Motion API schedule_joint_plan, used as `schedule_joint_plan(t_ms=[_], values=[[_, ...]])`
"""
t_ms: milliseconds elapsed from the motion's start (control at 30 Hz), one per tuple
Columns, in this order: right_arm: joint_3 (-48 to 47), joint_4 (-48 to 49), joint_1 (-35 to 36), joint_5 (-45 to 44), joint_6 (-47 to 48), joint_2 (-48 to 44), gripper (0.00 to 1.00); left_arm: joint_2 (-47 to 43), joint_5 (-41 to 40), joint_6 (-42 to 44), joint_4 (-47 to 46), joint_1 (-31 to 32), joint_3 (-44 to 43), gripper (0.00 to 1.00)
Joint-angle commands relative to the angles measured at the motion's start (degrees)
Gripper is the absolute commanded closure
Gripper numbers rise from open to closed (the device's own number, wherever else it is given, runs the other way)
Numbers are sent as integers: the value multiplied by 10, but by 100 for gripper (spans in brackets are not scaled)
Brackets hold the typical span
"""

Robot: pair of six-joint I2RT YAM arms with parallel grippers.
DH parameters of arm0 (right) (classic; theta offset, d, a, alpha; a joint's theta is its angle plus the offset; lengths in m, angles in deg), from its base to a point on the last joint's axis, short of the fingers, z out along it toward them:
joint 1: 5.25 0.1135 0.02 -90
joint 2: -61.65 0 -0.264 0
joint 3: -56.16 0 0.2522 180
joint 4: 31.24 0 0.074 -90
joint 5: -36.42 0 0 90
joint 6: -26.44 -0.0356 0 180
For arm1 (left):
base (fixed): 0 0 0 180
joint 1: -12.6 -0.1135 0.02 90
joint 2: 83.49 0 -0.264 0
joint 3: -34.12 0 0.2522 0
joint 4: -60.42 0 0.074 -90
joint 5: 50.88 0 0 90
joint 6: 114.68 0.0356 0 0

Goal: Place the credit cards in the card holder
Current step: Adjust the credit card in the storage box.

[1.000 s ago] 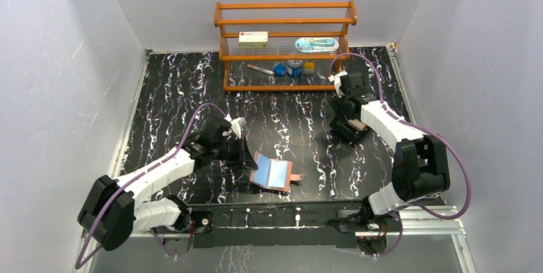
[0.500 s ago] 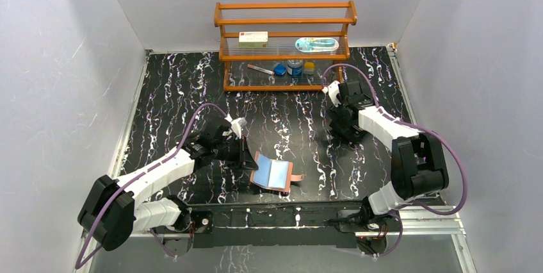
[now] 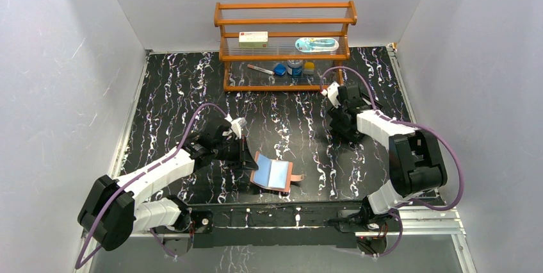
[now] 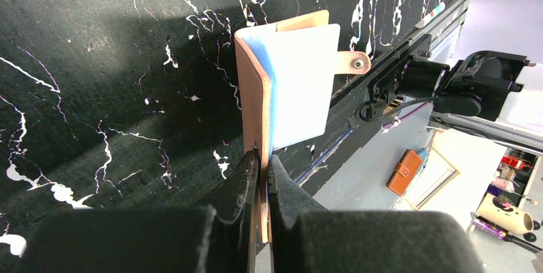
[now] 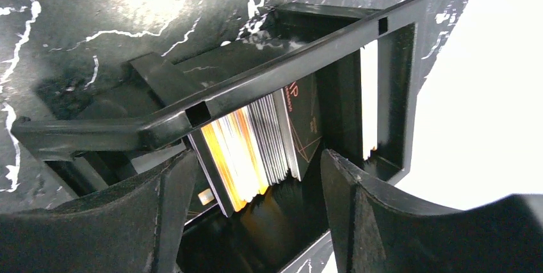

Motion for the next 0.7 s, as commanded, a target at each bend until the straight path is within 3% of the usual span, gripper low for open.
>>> schedule_joint_plan(t_ms=[0,667], values=[[15,92,-2,-53,35,-10,24,-9,15,3,-7,3,-1,100],[-41,81,-39,-44,35,8,28,-13,19,-7,-21,3,7,100]])
